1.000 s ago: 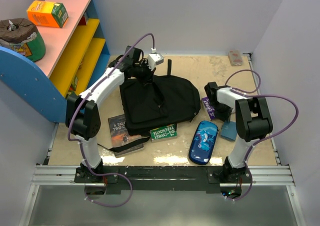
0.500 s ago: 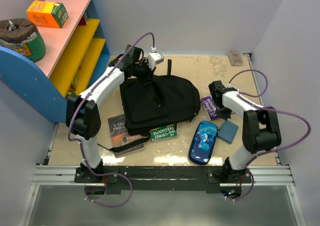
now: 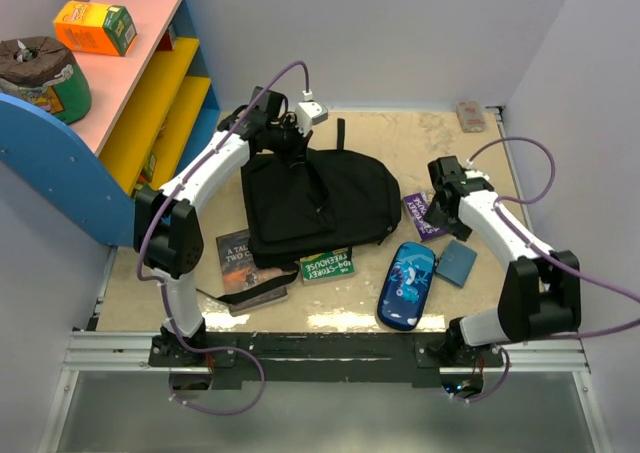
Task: Pack the student bag
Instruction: Pick up the personal item from the center of the board.
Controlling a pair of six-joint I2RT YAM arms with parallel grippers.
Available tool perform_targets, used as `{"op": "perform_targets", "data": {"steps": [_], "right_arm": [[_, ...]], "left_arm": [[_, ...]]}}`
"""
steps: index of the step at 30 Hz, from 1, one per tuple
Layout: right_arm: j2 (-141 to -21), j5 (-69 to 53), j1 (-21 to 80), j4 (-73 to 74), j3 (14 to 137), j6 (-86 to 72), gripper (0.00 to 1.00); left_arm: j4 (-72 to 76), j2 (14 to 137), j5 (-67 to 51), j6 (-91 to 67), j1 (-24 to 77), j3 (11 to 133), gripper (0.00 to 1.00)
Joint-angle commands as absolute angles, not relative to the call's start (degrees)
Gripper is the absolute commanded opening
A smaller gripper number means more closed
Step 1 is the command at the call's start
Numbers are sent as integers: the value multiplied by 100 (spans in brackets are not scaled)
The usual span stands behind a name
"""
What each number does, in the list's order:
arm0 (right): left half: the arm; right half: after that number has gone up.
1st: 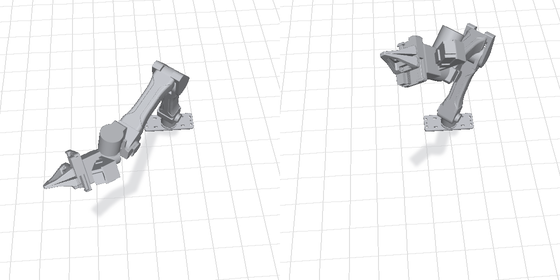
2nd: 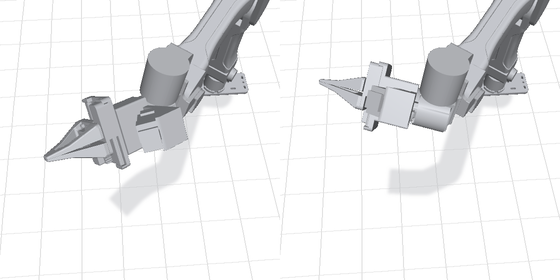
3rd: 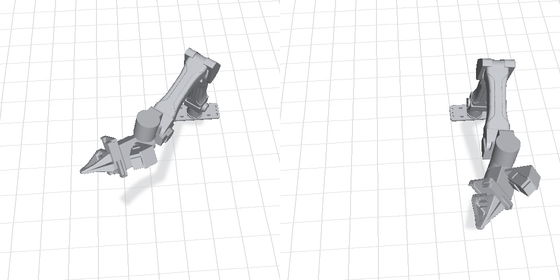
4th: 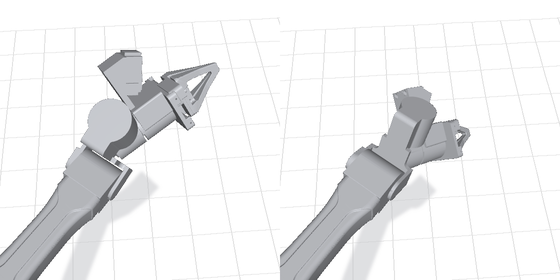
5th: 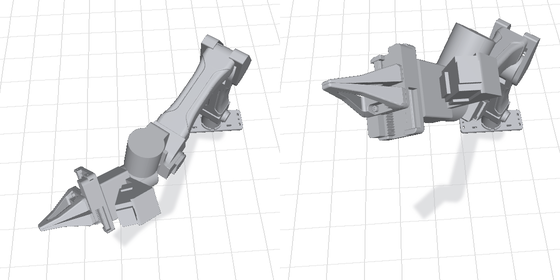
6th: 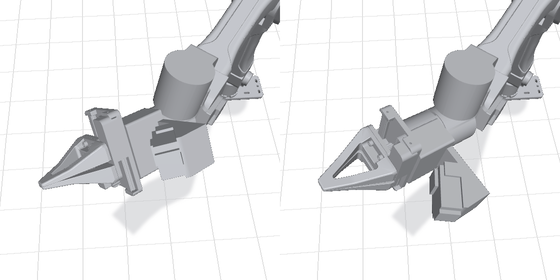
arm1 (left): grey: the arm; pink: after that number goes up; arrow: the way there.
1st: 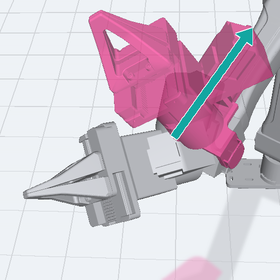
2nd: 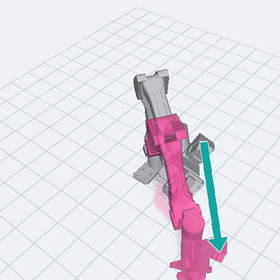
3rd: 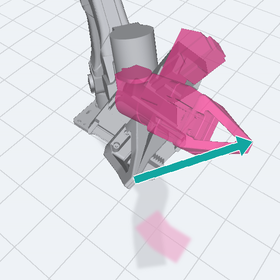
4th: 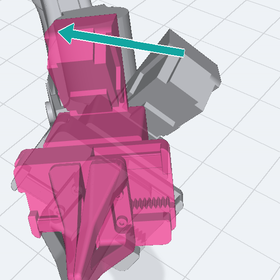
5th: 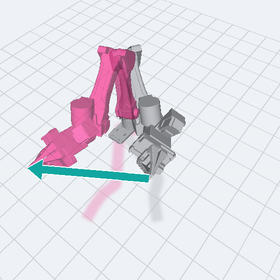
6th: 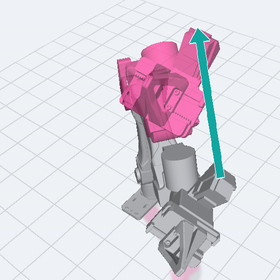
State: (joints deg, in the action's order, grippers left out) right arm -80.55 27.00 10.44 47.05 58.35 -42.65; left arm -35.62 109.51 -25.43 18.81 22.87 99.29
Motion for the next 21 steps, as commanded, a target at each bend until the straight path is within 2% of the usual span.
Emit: {"op": "perform_targets", "data": {"steps": [1, 3, 16, 21], "right_arm": [[-8288, 2162, 1020, 4992, 5529, -4596, 74], [-8297, 2153, 1028, 5001, 5423, -4737, 75], [-9245, 2882, 1002, 5221, 5563, -5176, 65], [-9413, 3014, 976, 5063, 5520, -5203, 52]], "left_arm": [[-3393, 10872, -2698, 1907, 2268, 10231, 0], [-3366, 10837, -2689, 1942, 2259, 10195, 0], [-3190, 10775, -2751, 2118, 2224, 9984, 0], [-3190, 10810, -2751, 2171, 2189, 9984, 0]]}}
